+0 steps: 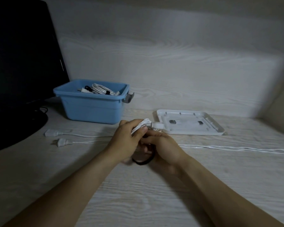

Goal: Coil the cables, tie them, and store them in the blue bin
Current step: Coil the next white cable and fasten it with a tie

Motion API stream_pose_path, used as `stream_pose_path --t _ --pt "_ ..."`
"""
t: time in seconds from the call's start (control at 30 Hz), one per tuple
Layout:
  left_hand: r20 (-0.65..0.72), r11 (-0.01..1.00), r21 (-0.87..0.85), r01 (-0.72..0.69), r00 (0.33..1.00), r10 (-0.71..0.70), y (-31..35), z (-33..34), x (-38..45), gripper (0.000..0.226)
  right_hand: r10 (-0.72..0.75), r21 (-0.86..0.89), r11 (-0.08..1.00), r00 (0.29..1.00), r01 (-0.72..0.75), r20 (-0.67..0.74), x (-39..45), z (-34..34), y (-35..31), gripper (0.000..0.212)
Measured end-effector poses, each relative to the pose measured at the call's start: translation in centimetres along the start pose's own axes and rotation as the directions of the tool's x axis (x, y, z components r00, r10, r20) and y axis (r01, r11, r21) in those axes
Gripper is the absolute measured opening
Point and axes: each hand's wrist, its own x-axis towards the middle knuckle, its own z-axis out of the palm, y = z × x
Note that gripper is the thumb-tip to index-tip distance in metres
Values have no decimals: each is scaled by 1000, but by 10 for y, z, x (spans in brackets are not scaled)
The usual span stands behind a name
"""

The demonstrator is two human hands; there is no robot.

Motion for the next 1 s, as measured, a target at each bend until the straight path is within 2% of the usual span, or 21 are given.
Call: stream_pose_path --t 0.1,0.17,0.33,0.4,0.5,0.57,0.63,0.67,0.73,0.87,1.0 --pt "68 999 -11 32 997 -31 4 -1 0 49 146 202 966 986 -159 76 -5 2 -6 24" --pt "107 1000 3 25 994 -26 7 -1 -2 53 201 279 934 974 -223 105 -7 1 -10 24" --pt "207 990 129 -62 978 34 12 -3 -6 74 190 330 920 977 -210 94 -8 5 -7 30" --pt "183 991 110 -73 982 52 12 -1 -8 86 207 414 884 976 -218 72 -6 6 -4 32" --pt "35 1000 -6 10 999 -9 3 1 -2 96 211 485 848 976 -213 60 -4 4 -2 44" --pt "-43 984 -172 40 998 -48 -3 2 2 79 206 509 835 977 -208 61 -3 4 -3 46" --pt "-54 967 -254 -35 998 22 -3 3 4 45 207 535 819 976 -207 61 -3 5 -4 41" --pt "-64 965 -244 -90 995 77 -1 2 3 37 206 545 812 976 -208 65 -2 4 -5 38" --pt "-63 968 -186 -166 986 157 2 1 2 34 200 564 801 978 -201 64 -1 3 -5 34" --pt "46 971 -95 -220 973 225 1 1 2 44 190 559 809 981 -181 42 -3 -1 -9 37" --pt "68 961 3 -275 959 274 -1 3 1 41 189 525 829 980 -190 58 -5 -3 -12 40"
